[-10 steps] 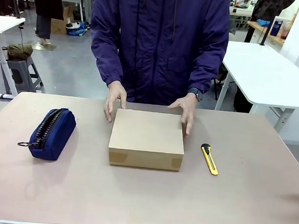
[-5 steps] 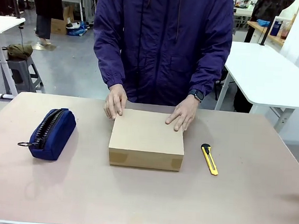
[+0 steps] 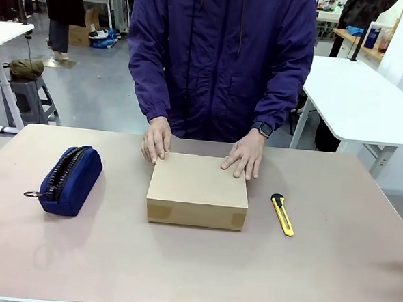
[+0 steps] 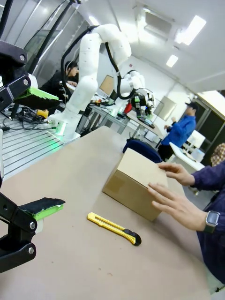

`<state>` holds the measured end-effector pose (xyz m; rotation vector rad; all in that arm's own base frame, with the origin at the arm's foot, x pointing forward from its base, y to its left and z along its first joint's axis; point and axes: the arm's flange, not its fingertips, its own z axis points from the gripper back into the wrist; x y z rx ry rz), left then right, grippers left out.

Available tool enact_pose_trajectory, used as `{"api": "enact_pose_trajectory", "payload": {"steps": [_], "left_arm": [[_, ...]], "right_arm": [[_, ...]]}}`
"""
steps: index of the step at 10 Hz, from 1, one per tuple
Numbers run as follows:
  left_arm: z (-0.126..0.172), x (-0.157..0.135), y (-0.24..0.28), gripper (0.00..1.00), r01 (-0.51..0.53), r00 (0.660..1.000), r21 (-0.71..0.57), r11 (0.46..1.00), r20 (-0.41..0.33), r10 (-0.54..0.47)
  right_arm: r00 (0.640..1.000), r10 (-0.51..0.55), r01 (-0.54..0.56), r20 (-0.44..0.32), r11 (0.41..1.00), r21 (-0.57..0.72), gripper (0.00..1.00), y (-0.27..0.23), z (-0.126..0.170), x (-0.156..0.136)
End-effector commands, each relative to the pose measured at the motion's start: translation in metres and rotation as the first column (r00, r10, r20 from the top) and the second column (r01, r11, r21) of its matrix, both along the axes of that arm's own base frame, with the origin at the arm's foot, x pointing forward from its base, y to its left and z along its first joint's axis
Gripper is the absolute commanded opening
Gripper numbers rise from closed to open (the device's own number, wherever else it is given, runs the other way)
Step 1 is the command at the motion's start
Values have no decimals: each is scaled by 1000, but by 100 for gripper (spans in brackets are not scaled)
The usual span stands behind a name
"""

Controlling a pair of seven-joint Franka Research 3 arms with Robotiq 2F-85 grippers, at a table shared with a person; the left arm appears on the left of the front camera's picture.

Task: Pack the item into the box.
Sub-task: Close the Mailer Box.

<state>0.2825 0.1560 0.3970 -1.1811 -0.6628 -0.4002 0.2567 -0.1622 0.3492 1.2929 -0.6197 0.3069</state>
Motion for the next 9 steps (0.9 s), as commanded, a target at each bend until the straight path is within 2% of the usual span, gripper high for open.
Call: {"api": "enact_pose_trajectory", "payload": {"steps": [1, 9], "left_arm": [[2, -3, 0, 100, 10, 1000, 7, 1000, 0, -10], [2, -3, 0, 100, 10, 1000, 7, 1000, 0, -10]], "right_arm": [[1000, 0, 0, 8, 1000, -6, 100, 0, 3, 0], [1000, 0, 0, 8, 1000, -6, 100, 0, 3, 0]]}}
